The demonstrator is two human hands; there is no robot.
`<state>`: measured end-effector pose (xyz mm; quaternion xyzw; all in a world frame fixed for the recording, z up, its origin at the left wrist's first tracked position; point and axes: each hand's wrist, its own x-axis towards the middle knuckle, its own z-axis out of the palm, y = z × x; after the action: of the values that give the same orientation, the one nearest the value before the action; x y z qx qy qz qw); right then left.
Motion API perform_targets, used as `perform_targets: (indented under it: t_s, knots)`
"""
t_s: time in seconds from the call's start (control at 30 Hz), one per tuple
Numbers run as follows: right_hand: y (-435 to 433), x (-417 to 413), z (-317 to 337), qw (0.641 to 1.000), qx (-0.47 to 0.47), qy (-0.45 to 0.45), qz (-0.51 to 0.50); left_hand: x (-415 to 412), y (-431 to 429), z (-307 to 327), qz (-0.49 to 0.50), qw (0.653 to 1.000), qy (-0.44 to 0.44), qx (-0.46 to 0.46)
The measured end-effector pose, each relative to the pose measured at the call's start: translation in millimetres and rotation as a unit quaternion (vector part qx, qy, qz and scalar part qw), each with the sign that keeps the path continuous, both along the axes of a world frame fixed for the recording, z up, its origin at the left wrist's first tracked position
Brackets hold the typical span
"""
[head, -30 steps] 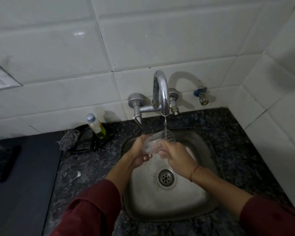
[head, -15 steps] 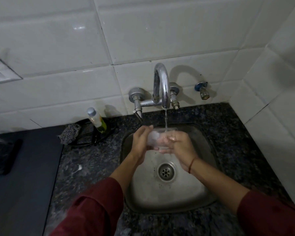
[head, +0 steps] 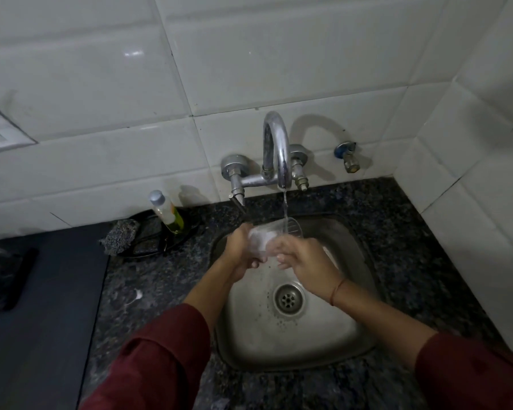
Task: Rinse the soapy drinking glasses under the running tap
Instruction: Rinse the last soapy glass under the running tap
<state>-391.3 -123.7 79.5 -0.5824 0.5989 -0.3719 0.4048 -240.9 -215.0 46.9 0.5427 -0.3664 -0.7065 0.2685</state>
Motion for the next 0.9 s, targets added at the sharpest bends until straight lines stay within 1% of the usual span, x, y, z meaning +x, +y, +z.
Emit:
perform_targets:
  t_s: [0.03, 0.07, 0.1, 0.13, 0.17, 0.2, 0.23, 0.27, 0.3, 0.33, 0.37, 0.4, 0.43, 0.47, 0.5, 0.53, 0.57, 0.6, 0.63, 0.67, 0.7, 0.73, 0.77, 0.8, 0.83, 0.87, 0.9]
  knots:
    - [1, -1, -5, 0.997, -0.024, 0.076, 0.016, 2, -2, 0, -0.039, 0.998, 0.021, 0.042]
    - [2, 0, -8, 0.994, -0.030, 0.102, 0.007, 2, -3, 0, -0.048, 0.996, 0.049, 0.055]
    - [2, 2, -9, 0.997, -0.019, 0.070, -0.025, 0, -2, -1, -0.033, 0.996, 0.072, 0.043]
    - [0, 5, -7, 0.997, 0.010, -0.019, -0.075, -1, 0, -5, -0.007, 0.996, 0.083, 0.009]
    - [-3, 6, -2, 0.980, 0.059, -0.137, -0.132, -3, 3, -8, 0.018, 0.996, 0.079, -0.038]
    - [-5, 4, 3, 0.948, 0.106, -0.248, -0.170, -4, 6, -10, 0.035, 0.994, 0.064, -0.085]
    - [-6, 2, 6, 0.926, 0.138, -0.308, -0.171, -4, 9, -10, 0.042, 0.992, 0.042, -0.115]
    - [-5, -1, 6, 0.929, 0.146, -0.308, -0.146, -3, 9, -10, 0.042, 0.992, 0.018, -0.119]
    - [-4, -3, 7, 0.953, 0.124, -0.256, -0.104, -2, 6, -7, 0.034, 0.996, -0.006, -0.086]
    - [-1, -5, 7, 0.981, 0.087, -0.164, -0.056, -2, 5, -3, 0.018, 0.999, -0.017, -0.026]
    - [2, -6, 7, 0.996, 0.054, -0.068, -0.014, 0, 4, 2, -0.007, 0.999, -0.012, 0.037]
    - [3, -5, 4, 0.999, 0.036, -0.005, 0.008, 1, 4, 4, -0.025, 0.997, 0.009, 0.076]
    - [4, -2, 3, 0.999, 0.026, 0.024, 0.003, 1, 4, 4, -0.026, 0.996, 0.033, 0.079]
    - [5, 3, 2, 0.999, 0.022, -0.001, -0.026, 0, 5, 2, -0.015, 0.997, 0.055, 0.058]
    - [3, 7, 3, 0.994, 0.033, -0.072, -0.073, -1, 8, 0, 0.001, 0.997, 0.069, 0.020]
    - [0, 8, 6, 0.978, 0.058, -0.163, -0.113, -3, 11, -2, 0.021, 0.997, 0.074, -0.020]
    - [-1, 8, 9, 0.966, 0.070, -0.216, -0.125, -4, 13, -4, 0.036, 0.996, 0.071, -0.048]
    - [-2, 5, 10, 0.967, 0.064, -0.223, -0.102, -5, 14, -4, 0.045, 0.995, 0.068, -0.049]
    - [-3, 2, 9, 0.983, 0.043, -0.168, -0.059, -5, 14, -1, 0.042, 0.997, 0.060, -0.023]
    - [-3, 1, 9, 0.998, 0.016, -0.056, -0.004, -4, 13, 2, 0.019, 0.998, 0.055, 0.019]
    - [0, -1, 9, 0.995, -0.016, 0.071, 0.062, -2, 11, 5, -0.019, 0.996, 0.058, 0.064]
    - [3, -4, 4, 0.982, -0.039, 0.156, 0.095, 1, 10, 6, -0.054, 0.991, 0.067, 0.097]
    - [4, -4, -1, 0.980, -0.047, 0.171, 0.092, 2, 10, 8, -0.070, 0.988, 0.083, 0.108]
    - [5, 1, -3, 0.993, -0.026, 0.103, 0.054, 2, 11, 8, -0.063, 0.988, 0.099, 0.096]
    - [4, 8, 1, 1.000, 0.018, -0.013, -0.008, 1, 14, 7, -0.045, 0.991, 0.112, 0.065]
    - [2, 11, 5, 0.986, 0.064, -0.139, -0.073, -1, 15, 3, -0.018, 0.994, 0.108, 0.015]
    - [0, 12, 9, 0.956, 0.101, -0.249, -0.120, -4, 17, 1, 0.008, 0.995, 0.090, -0.038]
